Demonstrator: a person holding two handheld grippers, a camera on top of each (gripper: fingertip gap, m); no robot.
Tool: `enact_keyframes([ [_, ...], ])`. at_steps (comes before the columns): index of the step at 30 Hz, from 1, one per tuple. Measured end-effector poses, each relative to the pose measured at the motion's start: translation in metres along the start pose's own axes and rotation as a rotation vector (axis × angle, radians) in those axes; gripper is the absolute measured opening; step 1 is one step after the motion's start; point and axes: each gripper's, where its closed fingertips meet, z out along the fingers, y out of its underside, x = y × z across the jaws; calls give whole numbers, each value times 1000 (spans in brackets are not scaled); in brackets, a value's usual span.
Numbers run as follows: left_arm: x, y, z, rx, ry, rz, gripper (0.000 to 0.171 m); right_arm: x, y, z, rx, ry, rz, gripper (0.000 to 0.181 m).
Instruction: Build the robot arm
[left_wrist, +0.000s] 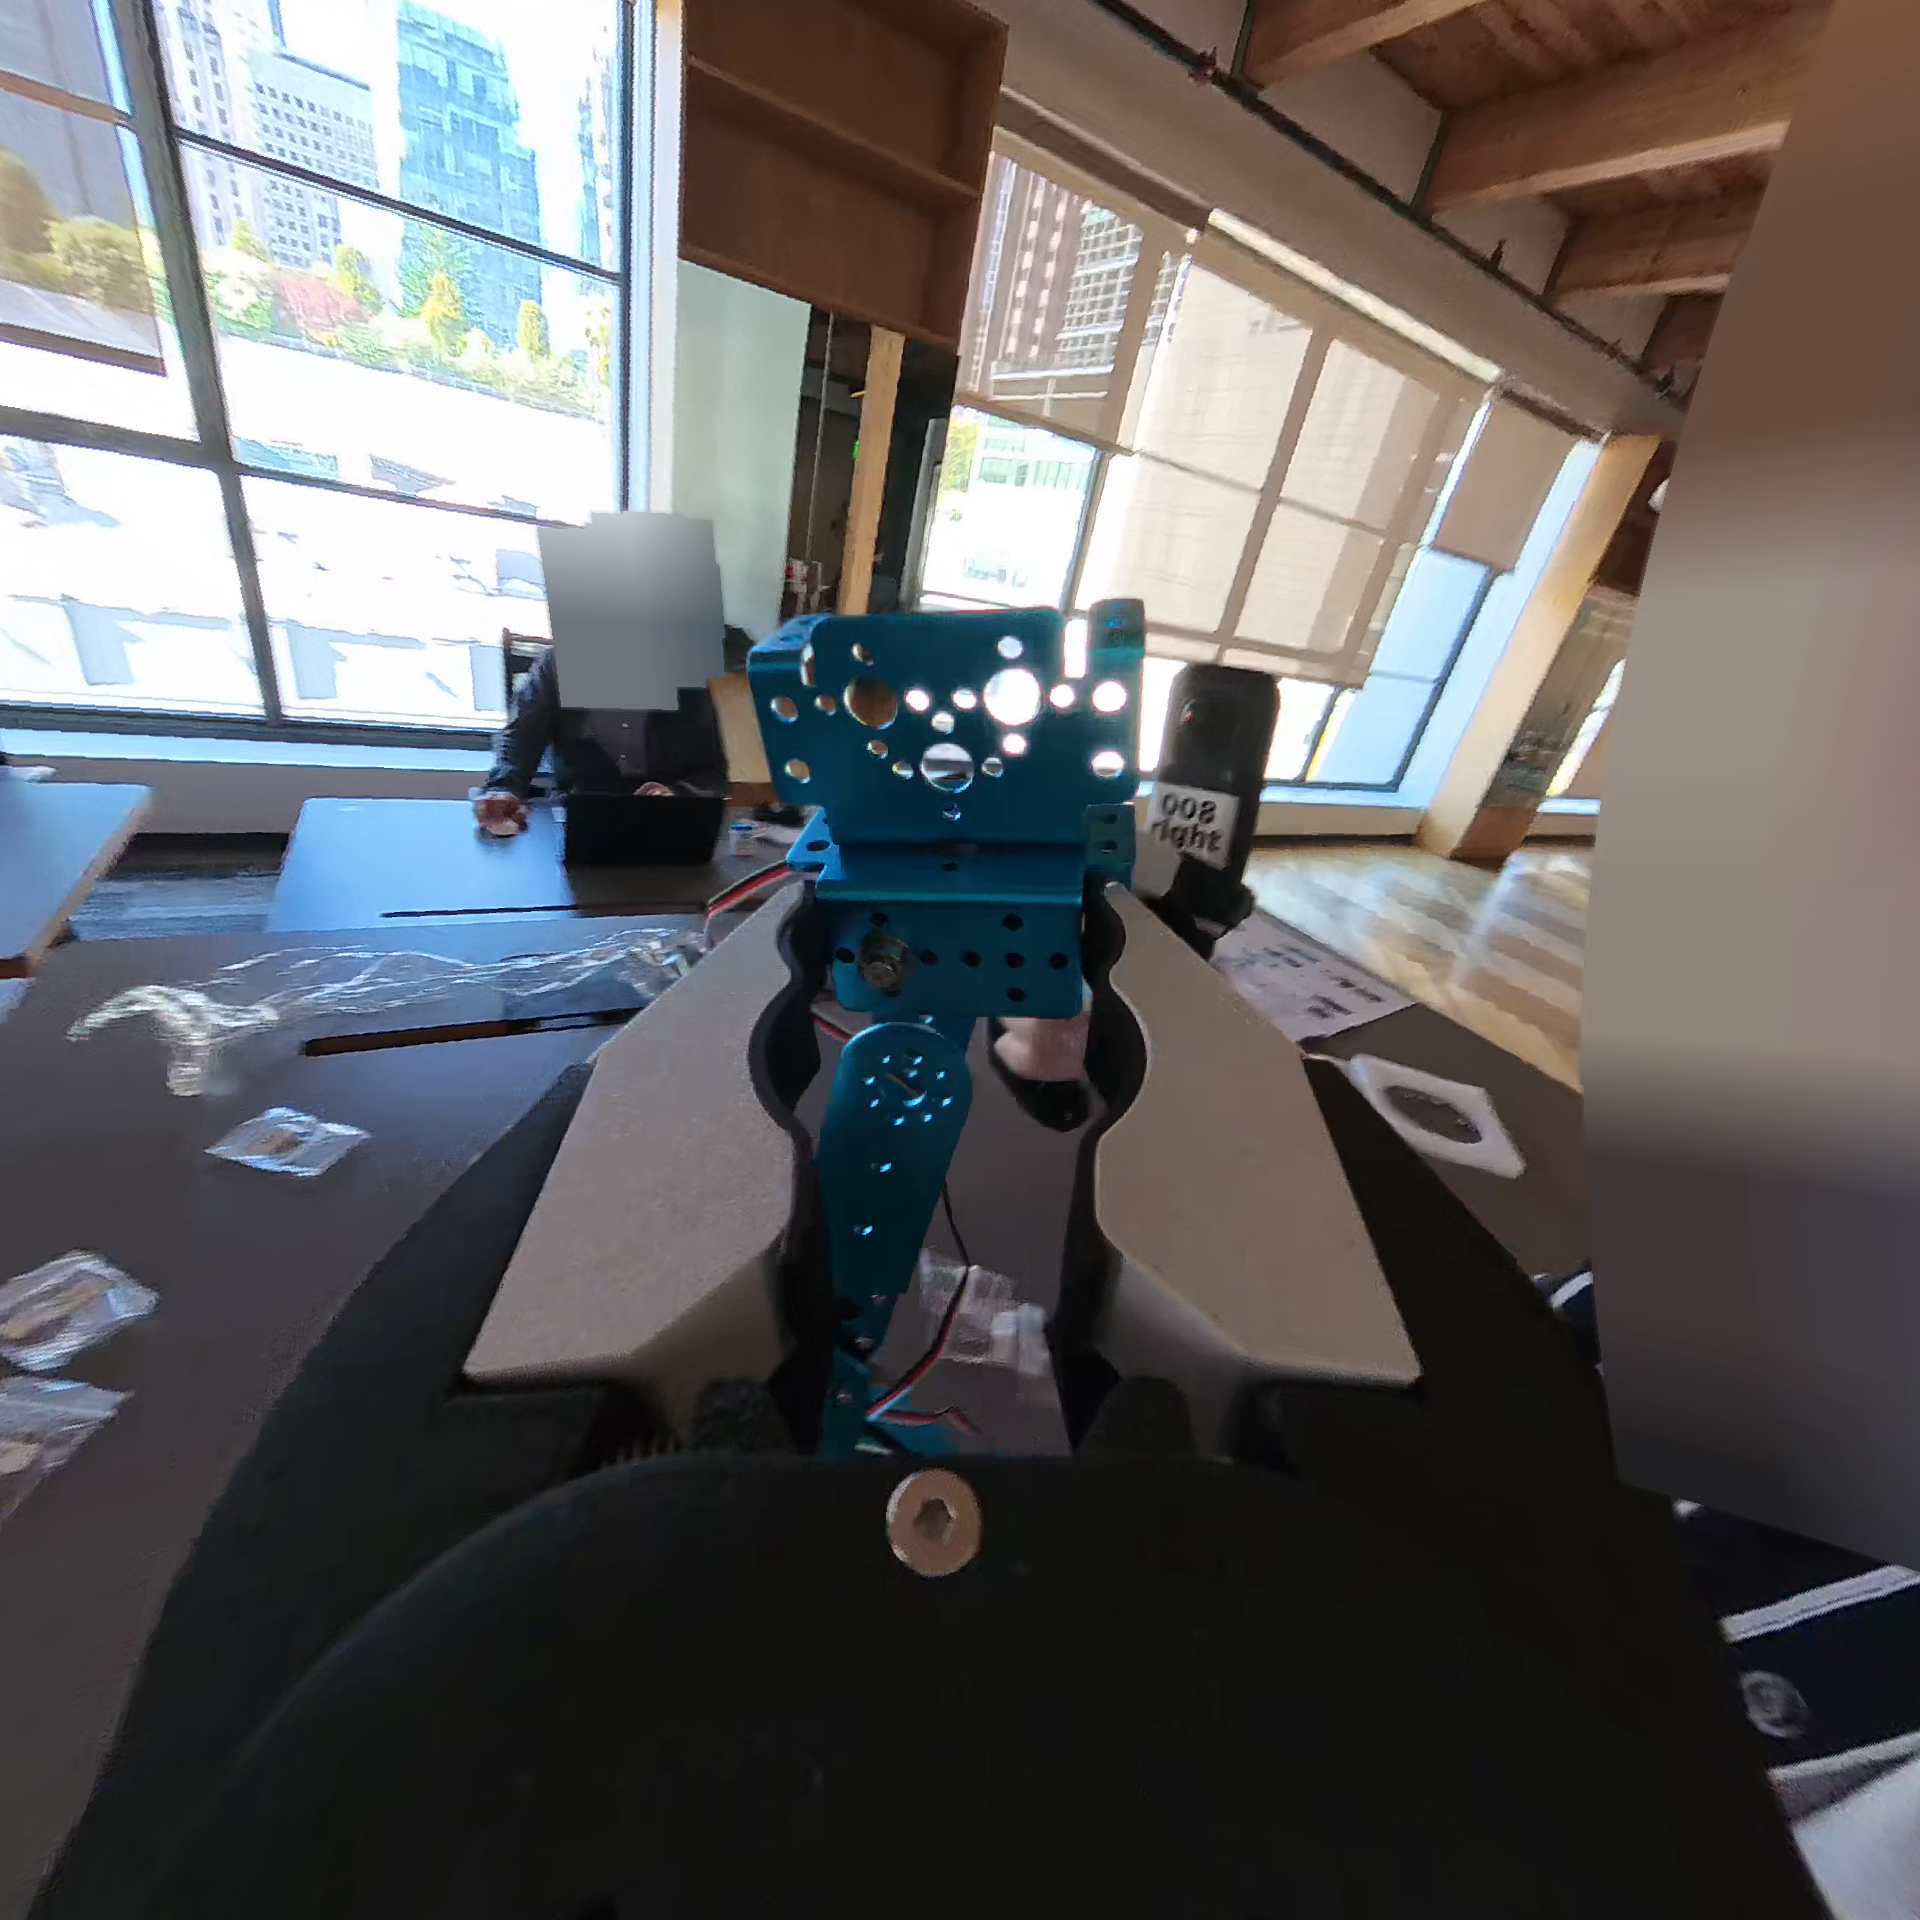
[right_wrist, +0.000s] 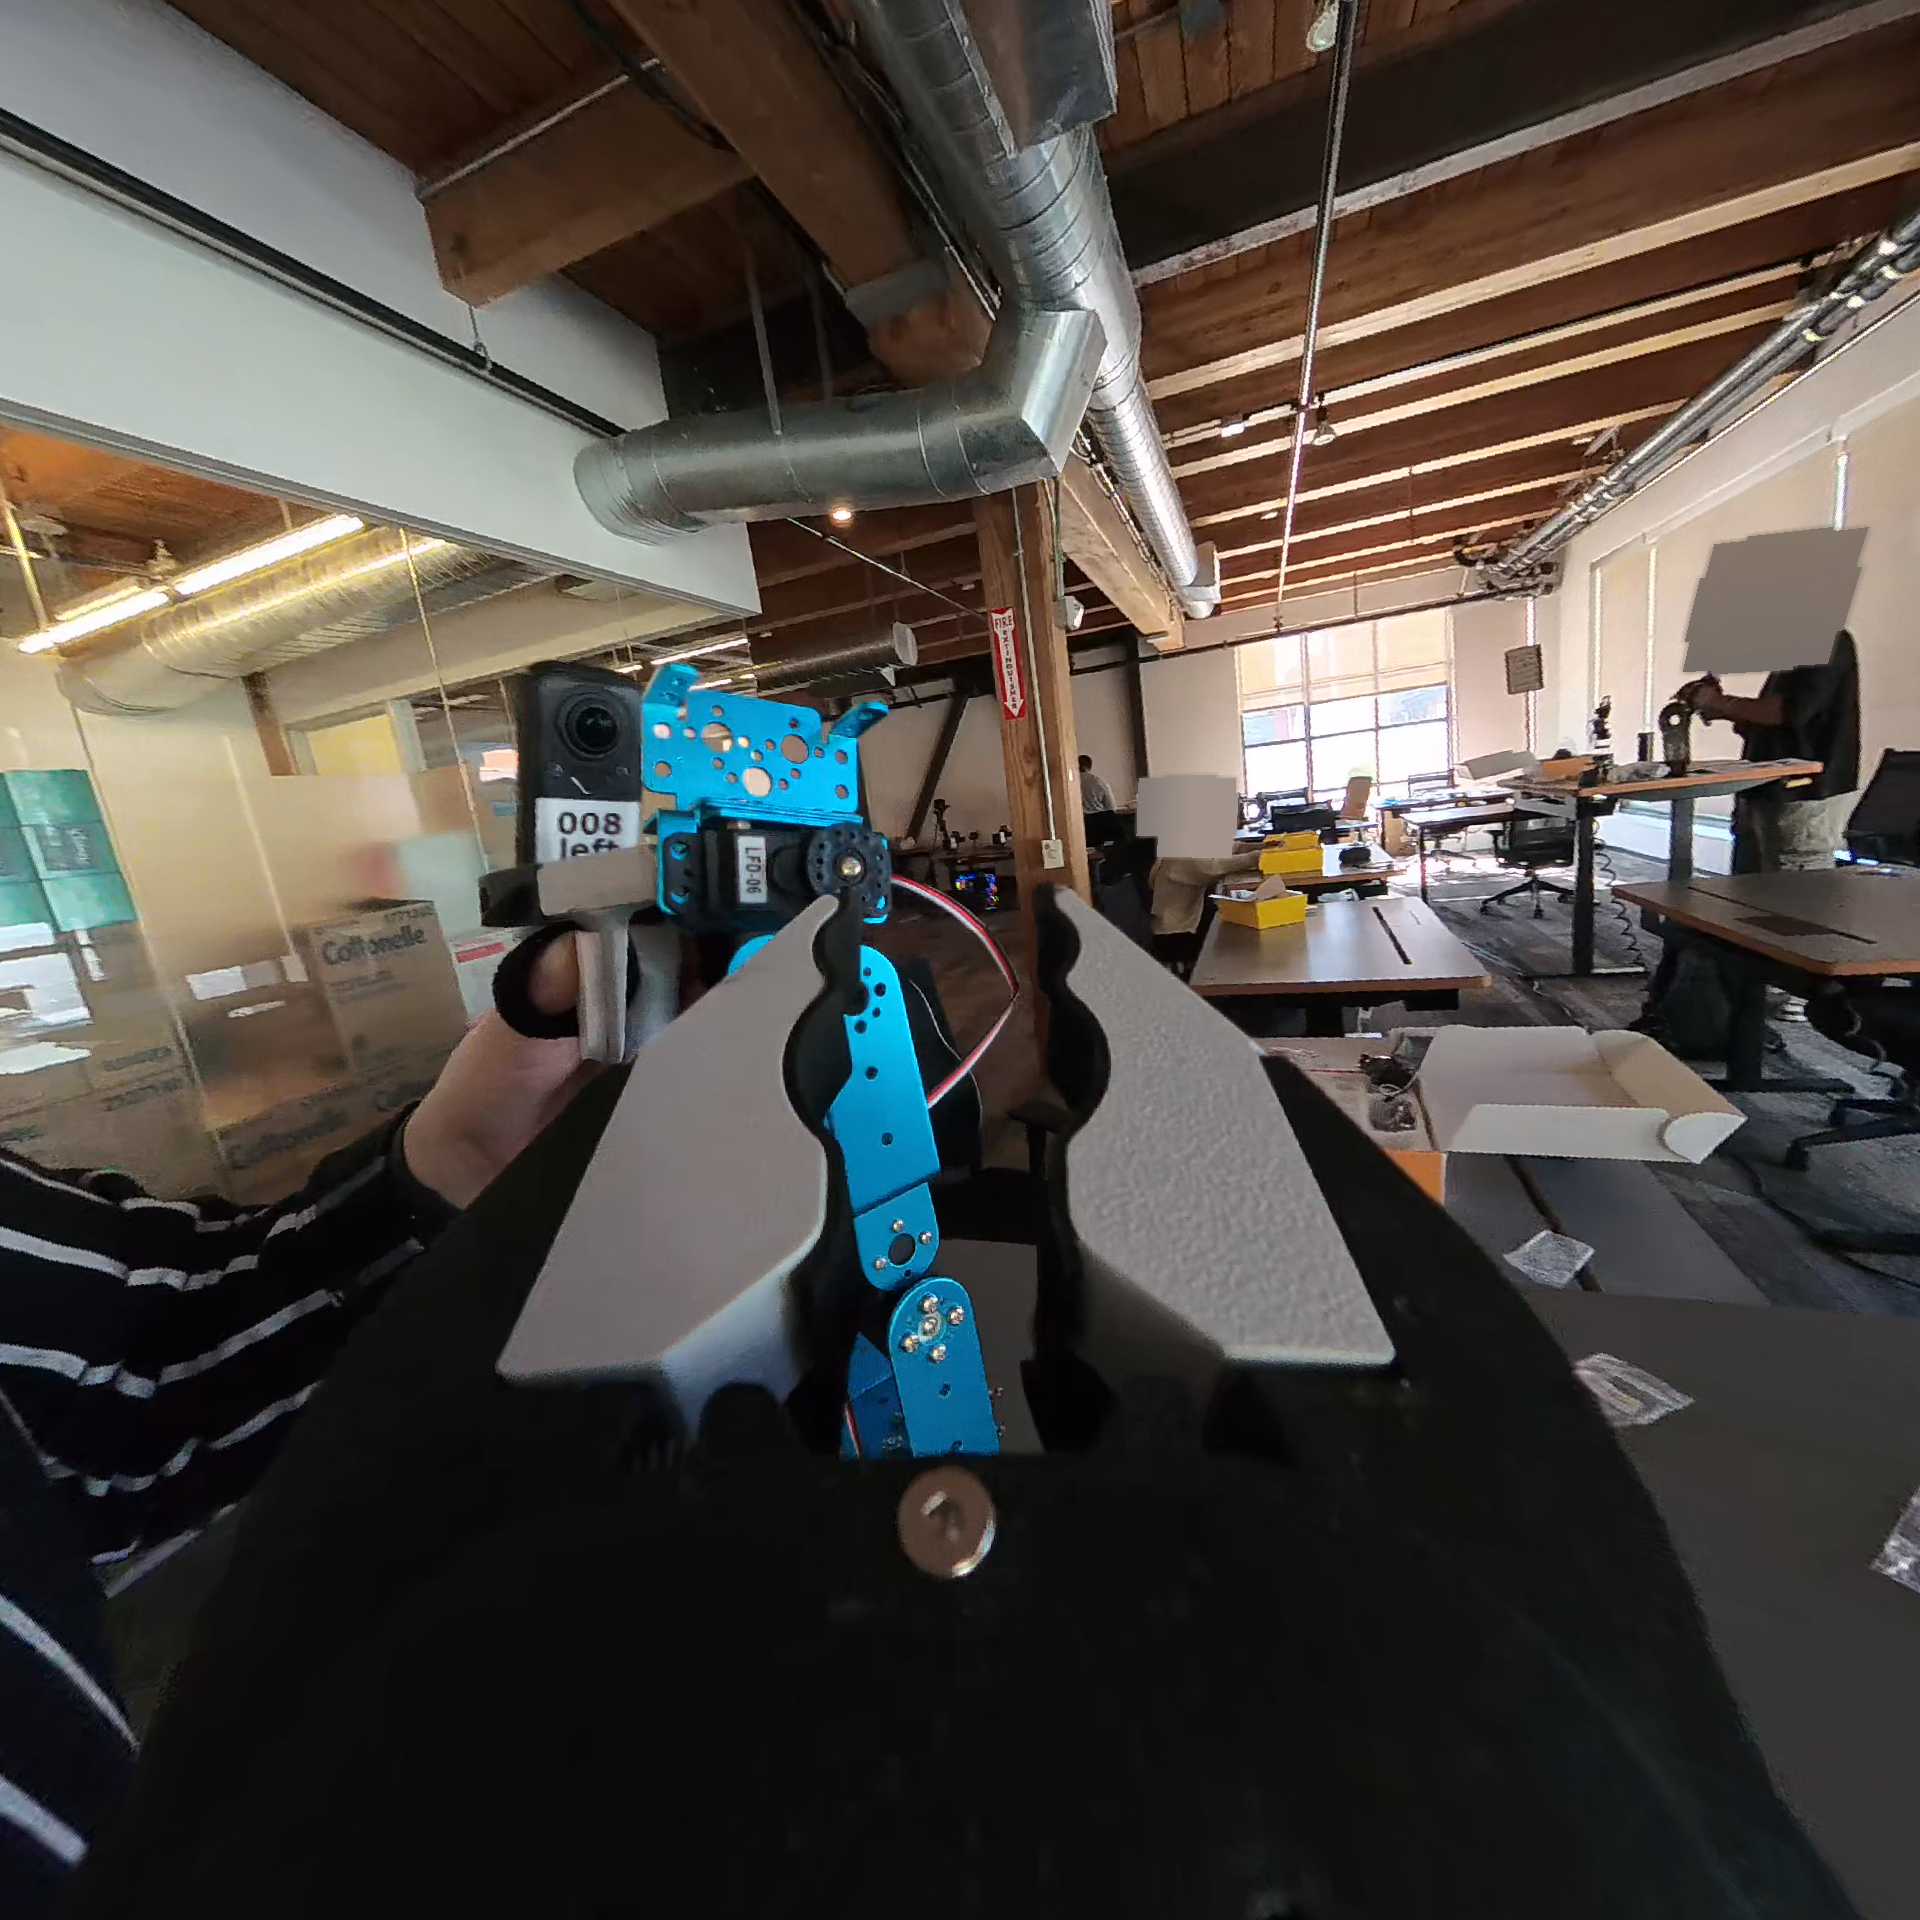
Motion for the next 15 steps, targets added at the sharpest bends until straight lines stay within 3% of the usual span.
enact_keyframes([
  [8,1,-14,3,93,161,-275,48,-6,5,4,-24,-31,14,32],
  [15,1,-5,6,170,141,-252,48,-7,-6,0,28,-35,24,31],
])
